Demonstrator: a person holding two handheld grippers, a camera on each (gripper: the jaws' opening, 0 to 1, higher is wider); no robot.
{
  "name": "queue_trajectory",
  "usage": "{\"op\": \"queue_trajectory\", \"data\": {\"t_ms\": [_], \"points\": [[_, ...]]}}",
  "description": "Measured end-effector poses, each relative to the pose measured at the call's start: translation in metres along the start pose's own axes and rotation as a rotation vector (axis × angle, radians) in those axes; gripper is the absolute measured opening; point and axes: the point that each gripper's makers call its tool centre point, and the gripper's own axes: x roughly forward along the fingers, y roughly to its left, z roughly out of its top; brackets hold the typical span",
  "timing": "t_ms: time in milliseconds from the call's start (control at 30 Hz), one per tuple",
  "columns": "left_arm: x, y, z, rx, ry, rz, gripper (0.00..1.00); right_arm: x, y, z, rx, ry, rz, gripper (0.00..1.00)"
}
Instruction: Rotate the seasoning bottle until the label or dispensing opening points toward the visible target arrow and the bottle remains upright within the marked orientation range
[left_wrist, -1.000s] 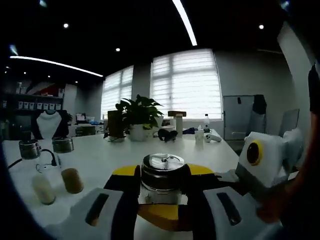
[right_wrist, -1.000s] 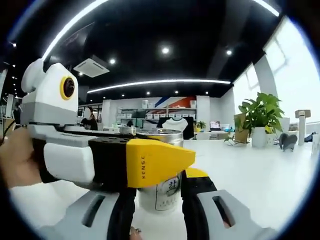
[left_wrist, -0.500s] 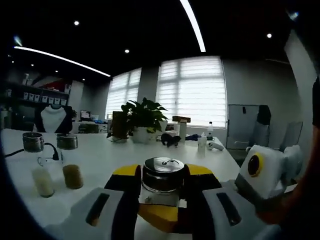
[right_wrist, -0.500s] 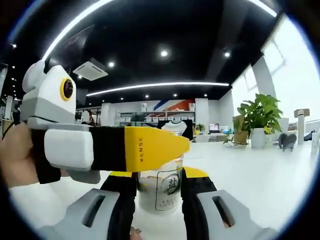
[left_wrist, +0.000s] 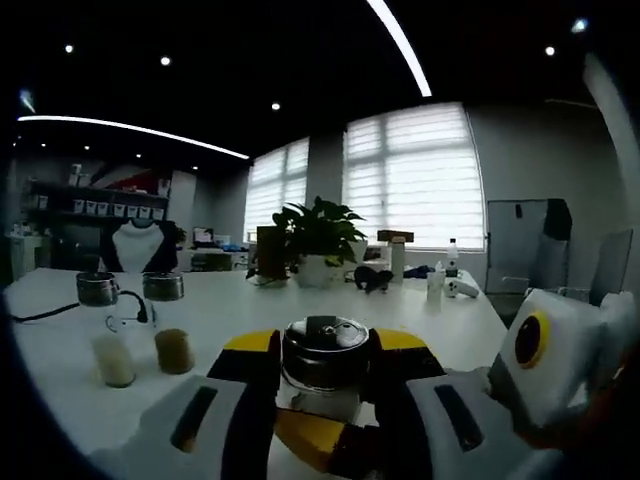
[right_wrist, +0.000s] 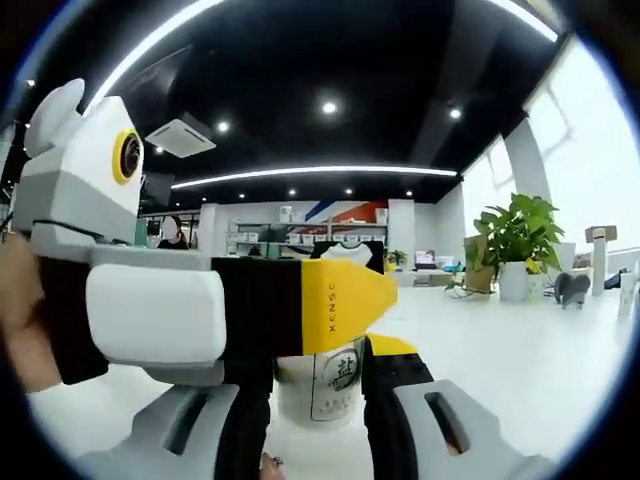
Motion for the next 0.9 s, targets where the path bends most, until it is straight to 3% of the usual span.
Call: {"op": "queue_trajectory", "data": {"t_ms": [267,367,667,900], "points": [[-0.002,0.004,-0.003,0.032,0.030,0.023,0.38,0.002,0.006,-0.004,-0.003,0.017,0.027,0.32],[-0.002,0.004,-0.002,0.136,0.031,0.043,0.36,0.002,0.009,-0.005,-0.005,0.024,0.040,0.32],[-0.001,0.007,-0.006,0.096,0.046,0.051,0.36,0.002,0.011,-0.010,0.011,0.043,0.055,0.32],[0.001,0.008,-0.004,0.093,0.035,0.016,0.35,0.002,0.009,-0.009,0.016,0.035,0.056,0.32]]}}
